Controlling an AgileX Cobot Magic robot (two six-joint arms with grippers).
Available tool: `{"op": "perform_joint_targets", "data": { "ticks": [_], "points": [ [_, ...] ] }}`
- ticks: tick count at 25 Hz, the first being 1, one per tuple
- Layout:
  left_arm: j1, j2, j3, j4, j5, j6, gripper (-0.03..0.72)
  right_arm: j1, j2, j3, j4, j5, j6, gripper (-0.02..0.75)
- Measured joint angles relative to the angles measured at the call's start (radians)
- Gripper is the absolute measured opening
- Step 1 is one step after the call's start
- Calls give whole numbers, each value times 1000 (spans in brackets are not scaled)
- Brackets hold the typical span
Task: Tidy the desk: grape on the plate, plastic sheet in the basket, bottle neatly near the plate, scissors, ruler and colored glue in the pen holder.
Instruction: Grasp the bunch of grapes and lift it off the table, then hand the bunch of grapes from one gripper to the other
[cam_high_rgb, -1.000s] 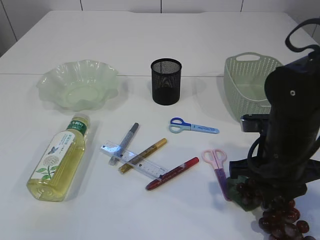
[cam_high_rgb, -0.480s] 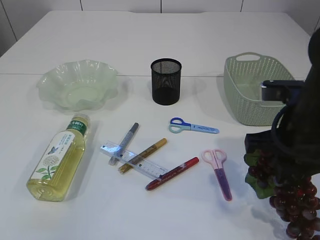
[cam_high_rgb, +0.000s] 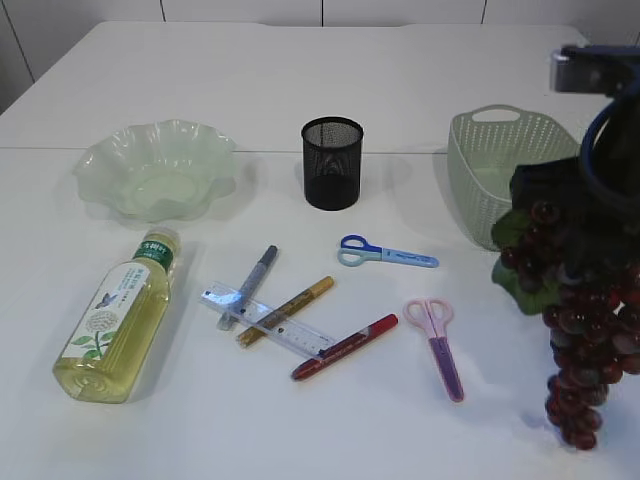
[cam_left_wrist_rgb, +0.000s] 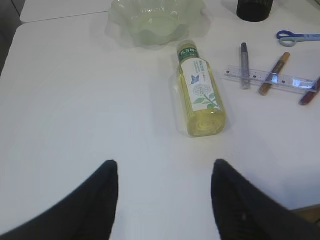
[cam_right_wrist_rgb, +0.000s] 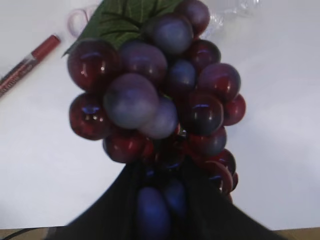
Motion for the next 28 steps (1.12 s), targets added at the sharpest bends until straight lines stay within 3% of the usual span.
{"op": "perform_joint_targets", "data": {
  "ticks": [11,16,21,28],
  "points": [
    [0,20,0,-137,-2,2,433,0,-56,-162,2,26,-64,176],
    [0,132,-4,-211,-63,21,433,0,-57,-212,21,28,-112,175],
    [0,289,-8,-383,-277,89,433,0,-58,-217,128,-6,-200,174],
    [0,500,-8,-583,-355,301,433,0,-58,-217,343,-121,-388,174]
  ]
}}
